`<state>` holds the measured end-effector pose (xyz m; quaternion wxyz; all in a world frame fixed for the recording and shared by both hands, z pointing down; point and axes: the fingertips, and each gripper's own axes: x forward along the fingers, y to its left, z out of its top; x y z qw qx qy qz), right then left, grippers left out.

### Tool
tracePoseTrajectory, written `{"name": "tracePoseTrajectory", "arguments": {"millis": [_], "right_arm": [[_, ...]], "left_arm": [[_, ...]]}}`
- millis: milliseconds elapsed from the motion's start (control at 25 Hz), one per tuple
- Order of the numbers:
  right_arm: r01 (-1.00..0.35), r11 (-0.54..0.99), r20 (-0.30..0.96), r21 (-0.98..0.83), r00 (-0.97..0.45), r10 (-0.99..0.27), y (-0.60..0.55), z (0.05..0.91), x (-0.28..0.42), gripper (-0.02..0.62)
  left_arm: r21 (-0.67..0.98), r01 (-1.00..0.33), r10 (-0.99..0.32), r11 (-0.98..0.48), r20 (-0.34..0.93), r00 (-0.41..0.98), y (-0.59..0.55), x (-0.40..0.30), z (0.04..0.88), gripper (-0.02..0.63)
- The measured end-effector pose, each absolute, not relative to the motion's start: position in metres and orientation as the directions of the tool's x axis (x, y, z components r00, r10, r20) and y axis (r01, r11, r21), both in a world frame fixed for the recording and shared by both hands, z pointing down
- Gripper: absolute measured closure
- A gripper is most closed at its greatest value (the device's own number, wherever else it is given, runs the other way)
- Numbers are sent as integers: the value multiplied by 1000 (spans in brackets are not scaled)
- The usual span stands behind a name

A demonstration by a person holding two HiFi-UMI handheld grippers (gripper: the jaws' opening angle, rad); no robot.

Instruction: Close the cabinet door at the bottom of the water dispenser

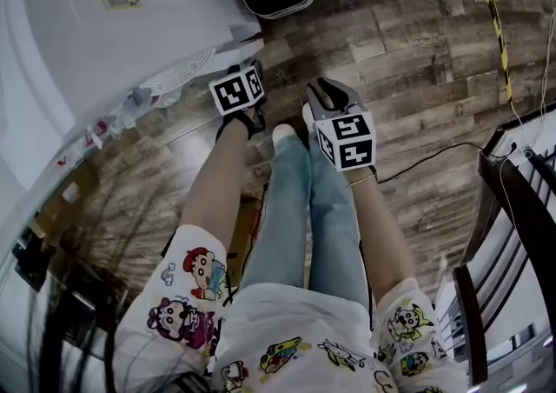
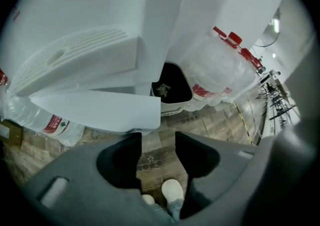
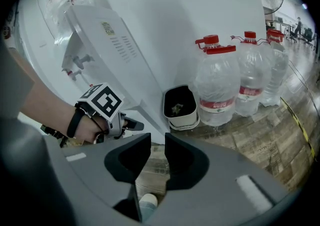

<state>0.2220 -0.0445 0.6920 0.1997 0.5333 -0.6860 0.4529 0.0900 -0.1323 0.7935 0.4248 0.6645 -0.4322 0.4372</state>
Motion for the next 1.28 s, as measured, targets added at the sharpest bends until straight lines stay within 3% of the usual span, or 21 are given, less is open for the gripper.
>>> {"name": "tracePoseTrajectory", "arguments": {"millis": [480, 880, 1280], "right_arm": [[-907, -5, 757, -422, -349, -551, -48, 694, 230, 506], [-913, 0, 755, -408, -337, -563, -41, 681, 242, 508], [-936, 70, 745, -345, -319, -586, -25, 619, 249, 508]], "left_arm": [[250, -872, -199, -420, 912, 358, -173, 117, 793, 274], [264, -870, -189, -417, 911, 367, -154, 127, 777, 265], [336, -832, -216, -441, 860, 462, -123, 139, 704, 265]]}}
